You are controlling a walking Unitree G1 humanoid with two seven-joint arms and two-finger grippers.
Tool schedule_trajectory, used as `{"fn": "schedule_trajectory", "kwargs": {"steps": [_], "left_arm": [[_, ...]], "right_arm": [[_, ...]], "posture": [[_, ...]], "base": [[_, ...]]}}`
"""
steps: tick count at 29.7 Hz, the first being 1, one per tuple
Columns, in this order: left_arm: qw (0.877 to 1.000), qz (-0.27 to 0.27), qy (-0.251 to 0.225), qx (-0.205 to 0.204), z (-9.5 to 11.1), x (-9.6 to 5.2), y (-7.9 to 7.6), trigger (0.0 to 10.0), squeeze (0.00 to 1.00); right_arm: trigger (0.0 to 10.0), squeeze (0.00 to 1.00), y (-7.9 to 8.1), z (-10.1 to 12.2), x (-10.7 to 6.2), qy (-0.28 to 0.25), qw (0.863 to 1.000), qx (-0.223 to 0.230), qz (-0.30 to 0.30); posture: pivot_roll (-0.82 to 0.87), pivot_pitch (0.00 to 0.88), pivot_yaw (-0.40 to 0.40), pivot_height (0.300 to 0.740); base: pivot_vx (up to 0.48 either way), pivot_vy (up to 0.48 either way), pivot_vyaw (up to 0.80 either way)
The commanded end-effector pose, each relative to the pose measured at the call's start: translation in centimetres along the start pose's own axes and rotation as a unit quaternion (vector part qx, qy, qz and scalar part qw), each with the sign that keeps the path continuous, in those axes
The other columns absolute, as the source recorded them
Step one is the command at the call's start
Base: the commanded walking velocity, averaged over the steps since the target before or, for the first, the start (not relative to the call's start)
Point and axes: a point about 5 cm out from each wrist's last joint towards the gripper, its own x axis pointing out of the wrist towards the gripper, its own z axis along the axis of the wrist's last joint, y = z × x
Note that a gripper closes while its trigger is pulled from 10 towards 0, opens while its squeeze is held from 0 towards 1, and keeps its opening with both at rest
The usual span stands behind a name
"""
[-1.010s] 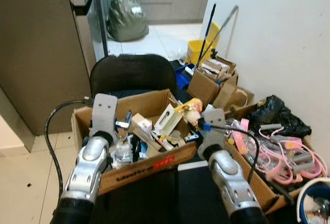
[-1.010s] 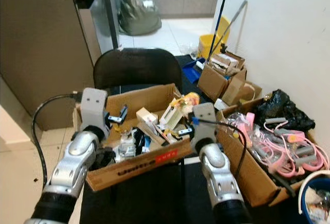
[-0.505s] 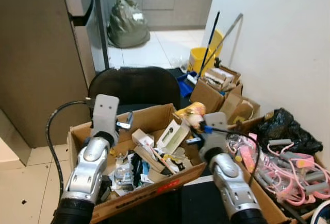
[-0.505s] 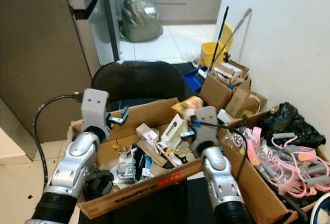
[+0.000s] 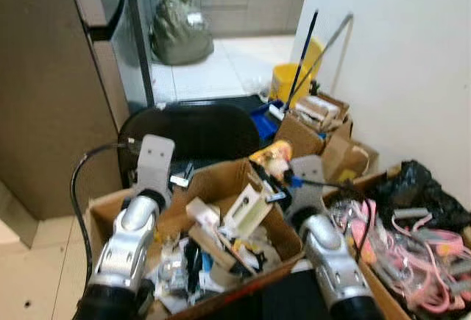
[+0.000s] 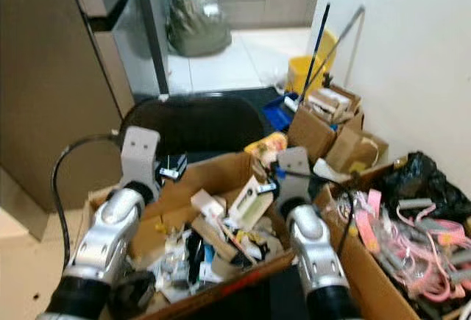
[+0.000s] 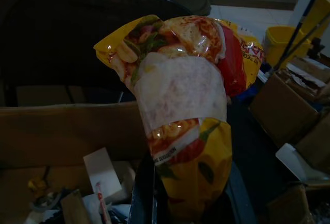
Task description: Picking trash to rubbish bin
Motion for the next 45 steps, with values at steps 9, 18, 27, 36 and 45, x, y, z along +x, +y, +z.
{"fn": "schedule_trajectory", "kwargs": {"steps": [9, 18, 27, 36, 45], "left_arm": [[0.972, -0.225, 0.069, 0.014, -1.6, -2.4, 0.1, 10.0, 0.0], [0.922, -0.355, 0.149, 0.03, -2.0, -5.1, 0.6, 10.0, 0.0], [0.907, -0.382, 0.177, 0.028, -2.2, -5.7, 0.5, 10.0, 0.0], [0.911, -0.373, 0.175, 0.037, -2.0, -5.4, 0.9, 10.0, 0.0], [0.918, -0.354, 0.176, 0.027, -1.8, -5.0, 0.9, 10.0, 0.0]], "right_arm": [[10.0, 0.0, 0.3, -1.3, 1.2, 0.06, 0.996, -0.038, 0.05], [10.0, 0.0, 3.0, -3.7, 2.1, 0.158, 0.964, -0.093, 0.191], [10.0, 1.0, 4.5, -3.7, 2.5, 0.167, 0.955, -0.063, 0.238], [10.0, 0.0, 2.9, -3.3, 3.1, 0.175, 0.967, -0.009, 0.188], [10.0, 0.0, 2.9, -3.4, 1.8, 0.176, 0.952, 0.059, 0.245]], "posture": [[-0.06, 0.074, -0.008, 0.74], [-0.02, 0.064, -0.016, 0.74], [-0.01, 0.057, -0.023, 0.74], [-0.02, 0.057, -0.017, 0.74], [-0.03, 0.065, -0.013, 0.74]], "base": [[0.0, 0.0, 0.0], [0.0, 0.0, 0.0], [0.0, 0.0, 0.0], [0.0, 0.0, 0.0], [0.0, 0.0, 0.0]]}}
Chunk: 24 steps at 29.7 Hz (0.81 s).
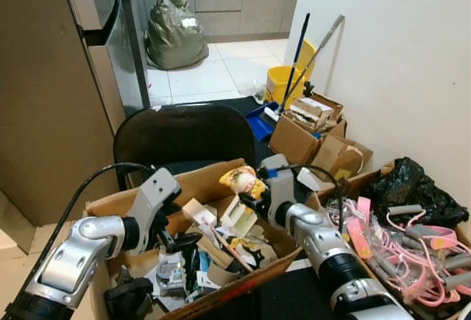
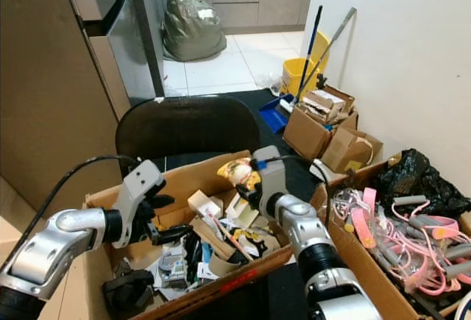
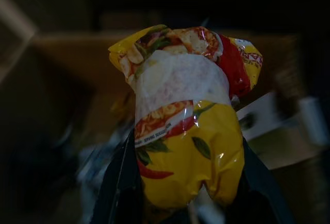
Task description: Picking trash to rubbish bin
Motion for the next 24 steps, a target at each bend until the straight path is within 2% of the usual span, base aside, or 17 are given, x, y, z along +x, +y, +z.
{"fn": "schedule_trajectory", "kwargs": {"steps": [1, 2, 3, 5, 6, 7, 8, 12, 15, 16, 17, 18, 19, 20, 21, 23, 24], "left_arm": [[1.0, -0.003, 0.01, -0.002, -0.2, 0.2, -0.3, 10.0, 0.0], [1.0, -0.004, 0.01, -0.002, -0.2, 0.2, -0.3, 10.0, 0.0], [1.0, -0.004, 0.01, -0.002, -0.3, 0.2, -0.3, 10.0, 0.0], [1.0, -0.003, 0.01, -0.002, -0.3, 0.2, -0.3, 10.0, 0.0], [1.0, -0.002, 0.01, -0.002, -0.3, 0.2, -0.3, 10.0, 0.0], [1.0, -0.001, 0.011, -0.002, -0.3, 0.1, -0.2, 10.0, 0.0], [1.0, 0.0, 0.011, -0.002, -0.3, 0.1, -0.2, 10.0, 0.0], [1.0, 0.018, 0.008, 0.002, -0.2, 0.1, 0.1, 10.0, 0.0], [0.997, 0.078, -0.005, 0.013, 0.2, 0.4, 1.3, 10.0, 0.0], [0.997, 0.078, -0.005, 0.013, 0.2, 0.4, 1.3, 10.0, 0.0], [0.992, 0.125, -0.016, 0.01, 0.5, 0.5, 2.2, 10.0, 0.0], [0.98, 0.196, -0.037, 0.002, 1.1, 0.6, 3.5, 10.0, 0.0], [0.98, 0.196, -0.037, 0.002, 1.1, 0.6, 3.5, 10.0, 0.0], [0.955, 0.286, -0.075, -0.024, 1.9, 0.7, 4.9, 10.0, 0.0], [0.946, 0.309, -0.09, -0.036, 2.2, 0.7, 5.1, 10.0, 0.0], [0.945, 0.313, -0.093, -0.018, 2.5, 1.0, 4.9, 10.0, 0.0], [0.944, 0.322, -0.072, 0.031, 2.4, 1.3, 4.6, 10.0, 0.0]], "right_arm": [[10.0, 0.0, 1.3, -1.0, -0.1, 0.02, 0.998, 0.003, 0.055], [10.0, 0.95, 1.8, -1.2, -0.2, 0.018, 0.997, 0.007, 0.075], [10.0, 1.0, 2.1, -1.3, -0.2, 0.018, 0.996, 0.014, 0.086], [10.0, 1.0, 2.3, -1.3, -0.2, 0.018, 0.995, 0.018, 0.092], [10.0, 1.0, 2.4, -1.4, -0.1, 0.025, 0.996, 0.005, 0.089], [10.0, 0.64, 2.3, -1.5, -0.1, 0.032, 0.996, -0.006, 0.083], [10.0, 0.0, 2.2, -1.6, -0.1, 0.036, 0.996, -0.017, 0.077], [10.0, 0.0, 1.1, -1.1, -0.3, 0.018, 0.999, -0.016, 0.03], [10.0, 0.0, -0.7, -0.1, -0.9, -0.027, 0.998, -0.015, -0.055], [10.0, 0.0, -0.7, -0.1, -0.9, -0.027, 0.998, -0.015, -0.055], [10.0, 0.0, -1.6, 0.1, -1.3, -0.045, 0.994, -0.005, -0.1], [10.0, 0.0, -2.8, 0.2, -2.0, -0.065, 0.985, 0.014, -0.159], [10.0, 0.0, -2.8, 0.2, -2.0, -0.065, 0.985, 0.014, -0.159], [10.0, 0.0, -4.5, 0.1, -3.4, -0.092, 0.965, 0.034, -0.245], [10.0, 0.0, -5.1, 0.0, -4.1, -0.101, 0.956, 0.034, -0.273], [10.0, 0.0, -5.7, -0.3, -4.9, -0.099, 0.946, 0.026, -0.308], [10.0, 0.0, -6.1, -0.5, -5.7, -0.111, 0.932, 0.037, -0.343]], "posture": [[-0.03, 0.065, -0.013, 0.74], [-0.02, 0.067, -0.013, 0.74], [-0.02, 0.067, -0.013, 0.74], [-0.02, 0.068, -0.015, 0.74], [-0.02, 0.068, -0.014, 0.74], [-0.02, 0.068, -0.014, 0.74], [-0.02, 0.068, -0.014, 0.74], [-0.03, 0.071, -0.012, 0.74], [-0.03, 0.072, -0.014, 0.74], [-0.03, 0.072, -0.014, 0.74], [-0.03, 0.071, -0.016, 0.74], [-0.03, 0.071, -0.017, 0.74], [-0.03, 0.071, -0.017, 0.74], [-0.04, 0.071, -0.017, 0.74], [-0.04, 0.07, -0.016, 0.74], [-0.04, 0.069, -0.015, 0.74], [-0.05, 0.067, -0.015, 0.74]], "base": [[0.0, 0.0, 0.0], [0.0, 0.0, 0.0], [0.0, 0.0, 0.0], [0.0, 0.0, 0.0], [0.0, 0.0, 0.0], [0.0, 0.0, 0.0], [0.0, 0.0, 0.0], [0.0, 0.0, 0.0], [0.0, 0.0, 0.0], [0.0, 0.0, 0.0], [0.0, 0.0, 0.0], [0.0, 0.0, 0.0], [0.0, 0.0, 0.0], [0.0, 0.0, 0.0], [0.0, 0.0, 0.0], [0.0, 0.0, 0.0], [0.0, 0.0, 0.0]]}}
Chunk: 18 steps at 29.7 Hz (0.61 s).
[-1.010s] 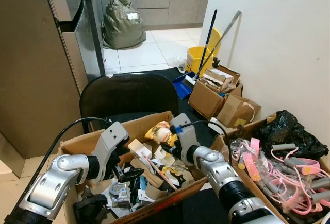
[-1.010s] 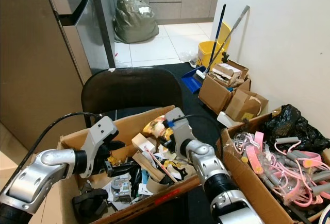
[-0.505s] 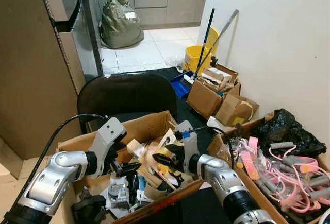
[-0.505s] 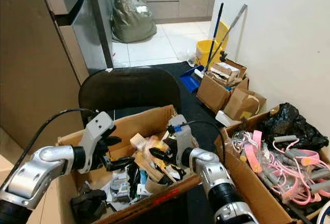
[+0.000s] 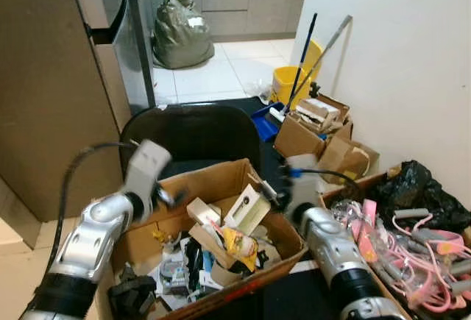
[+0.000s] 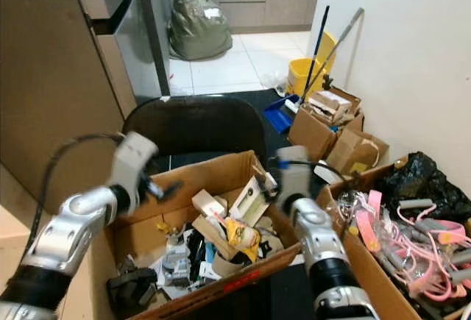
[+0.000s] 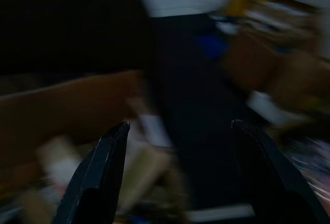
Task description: Picking trash to rubbish bin
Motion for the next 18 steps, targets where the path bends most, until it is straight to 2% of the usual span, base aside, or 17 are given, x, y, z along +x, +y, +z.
{"fn": "schedule_trajectory", "kwargs": {"steps": [1, 2, 3, 4, 6, 7, 11, 18], "left_arm": [[0.999, 0.002, 0.014, 0.04, -0.8, 0.1, -0.7, 10.0, 0.0], [0.997, 0.005, 0.016, 0.078, -0.9, 0.2, -1.0, 10.0, 0.0], [0.998, 0.011, 0.007, 0.061, -0.8, 0.4, -1.5, 10.0, 0.0], [0.998, 0.011, 0.007, 0.061, -0.8, 0.4, -1.5, 10.0, 0.0], [0.999, 0.019, -0.004, 0.029, -0.6, 0.8, -2.5, 10.0, 0.0], [0.999, 0.013, -0.005, 0.031, -0.7, 1.1, -3.1, 10.0, 0.0], [0.999, -0.014, -0.01, 0.052, -0.9, 1.5, -4.9, 10.0, 0.0], [0.998, -0.011, -0.017, 0.056, -0.9, 1.6, -5.3, 10.0, 0.0]], "right_arm": [[10.0, 0.0, -0.8, -0.4, -0.5, -0.005, 0.999, 0.009, -0.041], [10.0, 0.0, -1.5, -0.3, -0.8, -0.014, 0.997, 0.017, -0.069], [10.0, 0.0, -2.1, -0.5, -1.3, -0.016, 0.995, 0.019, -0.093], [10.0, 0.0, -2.1, -0.5, -1.3, -0.016, 0.995, 0.019, -0.093], [10.0, 0.0, -2.7, -1.3, -2.1, -0.004, 0.992, 0.018, -0.124], [10.0, 0.0, -2.7, -1.8, -2.3, 0.003, 0.991, 0.014, -0.131], [10.0, 0.0, -2.2, -2.2, -2.9, 0.005, 0.99, 0.008, -0.138], [10.0, 0.0, -1.4, -2.0, -3.1, -0.001, 0.992, 0.0, -0.128]], "posture": [[-0.05, 0.067, -0.015, 0.74], [-0.05, 0.067, -0.015, 0.74], [-0.05, 0.063, -0.012, 0.74], [-0.05, 0.063, -0.012, 0.74], [-0.05, 0.062, -0.01, 0.74], [-0.06, 0.057, -0.008, 0.74], [-0.07, 0.057, -0.006, 0.74], [-0.07, 0.046, -0.015, 0.74]], "base": [[0.0, 0.0, 0.0], [0.0, 0.0, 0.0], [0.0, 0.0, 0.0], [0.0, 0.0, 0.0], [0.0, 0.0, -0.8], [0.0, 0.0, -0.8], [0.0, 0.0, -0.8], [0.0, 0.0, -0.8]]}}
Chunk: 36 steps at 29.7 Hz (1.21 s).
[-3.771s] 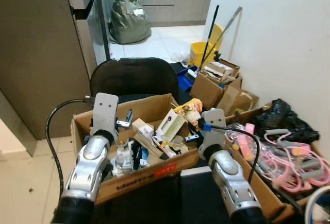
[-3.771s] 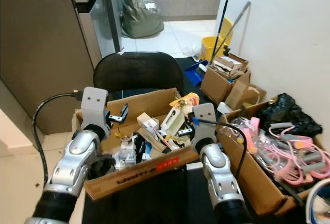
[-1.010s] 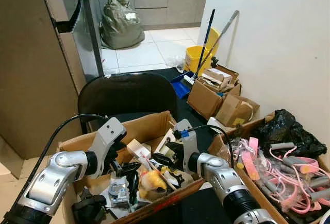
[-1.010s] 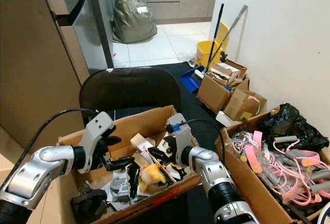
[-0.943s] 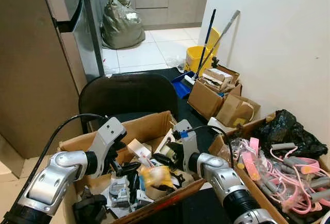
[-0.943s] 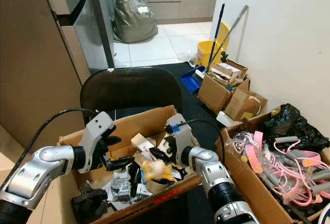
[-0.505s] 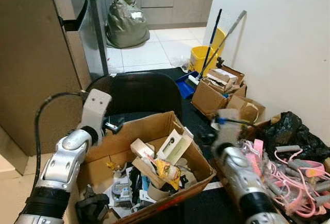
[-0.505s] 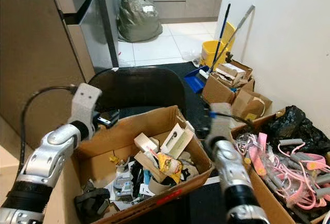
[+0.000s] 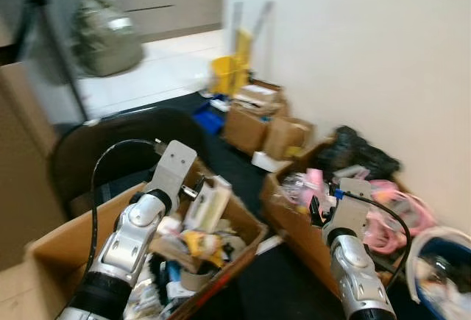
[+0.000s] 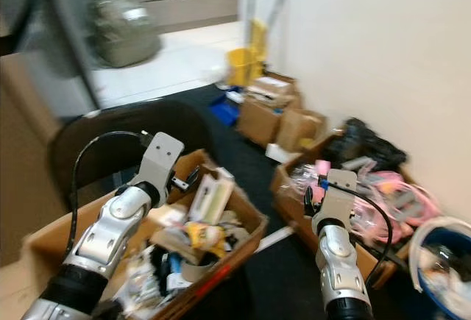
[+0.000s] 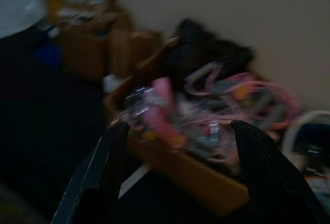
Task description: Picking trash to rubbish bin
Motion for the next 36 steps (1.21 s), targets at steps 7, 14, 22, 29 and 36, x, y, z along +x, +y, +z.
{"fn": "schedule_trajectory", "kwargs": {"steps": [7, 14, 22, 29, 36], "left_arm": [[1.0, 0.001, 0.004, 0.0, -0.56, 0.01, -0.13, 10.0, 0.0], [1.0, 0.005, 0.002, 0.0, -0.51, 0.11, -0.1, 10.0, 0.0], [1.0, 0.018, 0.002, -0.005, -0.44, 0.29, 0.24, 10.0, 0.0], [1.0, 0.023, 0.002, -0.008, -0.51, 0.25, 0.38, 10.0, 0.0], [0.999, 0.036, 0.002, -0.012, -0.49, 0.32, 0.82, 10.0, 0.0]], "right_arm": [[10.0, 0.0, 0.57, -0.55, -0.45, 0.014, 1.0, -0.006, 0.006], [10.0, 0.0, 0.7, -0.3, -0.46, 0.015, 1.0, 0.001, 0.006], [10.0, 0.0, 0.7, -0.21, -0.5, 0.015, 1.0, 0.0, 0.006], [10.0, 0.0, 0.8, -0.18, -0.62, 0.016, 1.0, -0.001, 0.005], [10.0, 0.0, 0.89, -0.27, -0.68, 0.018, 1.0, -0.002, 0.005]], "posture": [[-0.06, 0.043, -0.018, 0.74], [-0.07, 0.045, -0.017, 0.74], [-0.07, 0.049, -0.017, 0.74], [-0.07, 0.056, -0.016, 0.74], [-0.07, 0.065, -0.014, 0.74]], "base": [[0.0, 0.0, -0.8], [0.0, 0.0, -0.8], [0.0, 0.0, -0.8], [0.0, 0.0, -0.8], [0.0, 0.0, -0.8]]}}
